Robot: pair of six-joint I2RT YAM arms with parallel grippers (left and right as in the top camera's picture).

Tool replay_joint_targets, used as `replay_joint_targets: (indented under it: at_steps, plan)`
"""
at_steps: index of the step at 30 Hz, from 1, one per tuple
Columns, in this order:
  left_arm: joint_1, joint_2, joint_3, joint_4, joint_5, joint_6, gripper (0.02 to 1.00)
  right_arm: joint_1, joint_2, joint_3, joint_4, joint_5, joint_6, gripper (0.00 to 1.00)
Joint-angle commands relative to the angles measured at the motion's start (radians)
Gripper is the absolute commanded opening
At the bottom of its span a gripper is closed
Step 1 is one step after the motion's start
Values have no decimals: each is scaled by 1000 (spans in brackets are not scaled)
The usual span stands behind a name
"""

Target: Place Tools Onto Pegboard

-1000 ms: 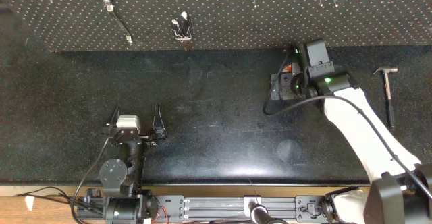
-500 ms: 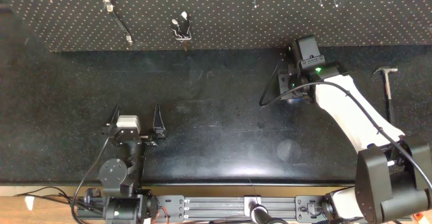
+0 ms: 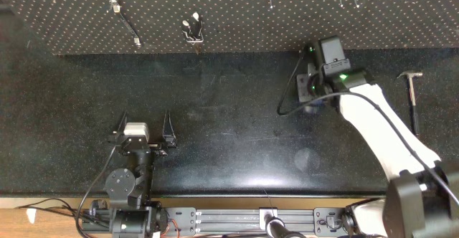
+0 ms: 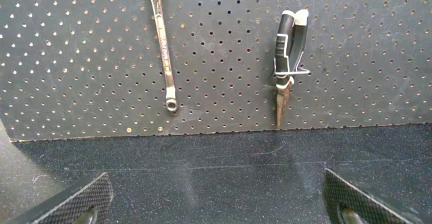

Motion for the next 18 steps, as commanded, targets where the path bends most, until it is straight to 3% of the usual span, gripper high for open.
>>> replay_joint_targets:
  at_steps: [1, 4, 9, 12, 15, 18]
  plan:
    - [-3, -8, -2, -6, 7, 12, 996, 40, -185, 16, 111, 10, 11, 73]
    - [-3, -8, -2, -6, 7, 12, 998, 114, -259, 16, 245, 10, 5, 73]
    - [-3, -8, -2, -6, 7, 12, 996, 245, -284, 16, 514, 101, -3, 73]
    - [-3, -8, -2, -6, 7, 12, 996, 269, -281, 16, 601, 108, -87, 73]
    - [-3, -8, -2, -6, 7, 12, 996, 269, -258, 16, 668, 191, -104, 75]
    - [-3, -8, -2, -6, 7, 12, 996, 269, -172, 16, 755, 212, -117, 73]
